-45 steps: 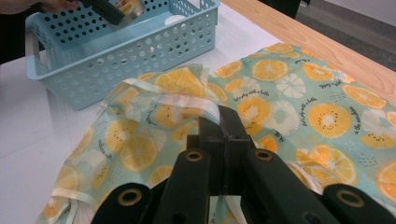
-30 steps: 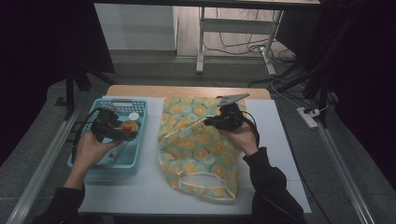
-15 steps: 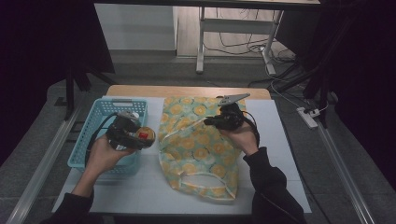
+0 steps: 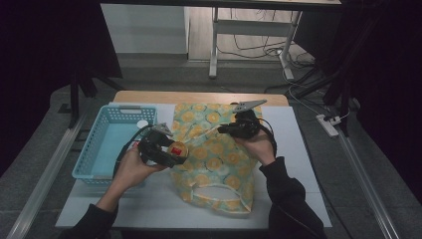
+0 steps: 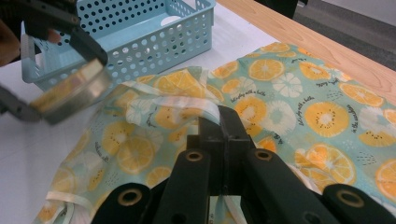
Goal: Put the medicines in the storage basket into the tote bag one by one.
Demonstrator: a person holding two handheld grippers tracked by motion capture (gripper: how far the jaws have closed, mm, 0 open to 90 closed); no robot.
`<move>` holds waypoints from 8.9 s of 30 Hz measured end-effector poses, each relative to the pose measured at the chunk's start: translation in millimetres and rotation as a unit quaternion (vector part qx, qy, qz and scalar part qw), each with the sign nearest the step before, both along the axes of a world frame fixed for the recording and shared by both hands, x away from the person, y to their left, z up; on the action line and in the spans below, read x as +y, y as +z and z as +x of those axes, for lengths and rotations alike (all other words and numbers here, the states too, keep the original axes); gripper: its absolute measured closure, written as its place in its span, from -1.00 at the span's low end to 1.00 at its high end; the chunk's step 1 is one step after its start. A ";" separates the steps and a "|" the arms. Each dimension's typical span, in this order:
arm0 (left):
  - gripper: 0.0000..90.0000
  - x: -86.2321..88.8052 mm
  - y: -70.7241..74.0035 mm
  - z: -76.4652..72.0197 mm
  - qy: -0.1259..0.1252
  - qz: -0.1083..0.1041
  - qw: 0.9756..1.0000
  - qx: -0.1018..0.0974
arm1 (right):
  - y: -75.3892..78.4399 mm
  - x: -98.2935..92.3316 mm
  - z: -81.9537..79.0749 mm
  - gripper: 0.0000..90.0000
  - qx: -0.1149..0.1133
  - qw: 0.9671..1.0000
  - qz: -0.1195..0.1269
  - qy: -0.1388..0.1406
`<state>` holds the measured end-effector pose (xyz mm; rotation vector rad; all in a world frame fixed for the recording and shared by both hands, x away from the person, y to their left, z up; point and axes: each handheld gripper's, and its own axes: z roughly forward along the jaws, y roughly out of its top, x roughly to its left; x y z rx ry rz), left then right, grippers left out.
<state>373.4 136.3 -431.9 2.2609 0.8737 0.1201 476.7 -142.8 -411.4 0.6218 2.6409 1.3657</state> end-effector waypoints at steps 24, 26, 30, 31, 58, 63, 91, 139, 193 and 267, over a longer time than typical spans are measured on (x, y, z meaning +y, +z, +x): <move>-0.55 -87.2 -27.1 34.2 -0.053 0.021 0.998 -0.008 | -2.8 -1.3 2.4 1.00 -0.003 1.000 0.001 -0.004; -0.55 -91.2 -30.1 38.2 -0.054 0.023 0.998 -0.010 | -3.3 -0.9 2.5 1.00 -0.004 1.000 0.000 -0.004; -0.55 -96.7 -37.1 46.3 -0.052 0.029 0.998 -0.009 | -4.7 -0.1 2.6 1.00 -0.001 1.000 0.000 -0.006; -0.55 -97.8 -39.2 48.0 -0.049 0.031 0.998 -0.009 | -5.3 -0.2 3.0 1.00 -0.002 1.000 -0.001 -0.006; -0.55 -104.6 -79.9 78.2 -0.011 0.046 0.999 -0.010 | -19.4 1.1 10.0 1.00 0.001 1.000 -0.022 -0.019; -0.57 -105.5 -81.0 77.4 -0.011 0.051 0.999 -0.013 | -18.7 0.2 10.2 1.00 0.001 1.000 -0.021 -0.020; -0.82 -100.2 -57.2 56.0 -0.026 0.019 0.999 -0.026 | -17.0 -1.8 9.9 1.00 -0.003 1.000 -0.020 -0.020; -1.00 -22.0 -17.6 17.9 -0.017 -0.075 0.997 -0.026 | -17.7 -0.7 9.2 1.00 -0.002 1.000 -0.020 -0.016; -1.00 154.2 -53.1 22.9 0.205 0.041 0.978 0.014 | -20.5 -0.2 9.4 1.00 -0.001 1.000 -0.025 -0.014; 0.68 155.4 -42.6 28.9 0.201 0.071 0.974 0.077 | -20.6 -1.4 10.3 1.00 -0.004 1.000 -0.025 -0.016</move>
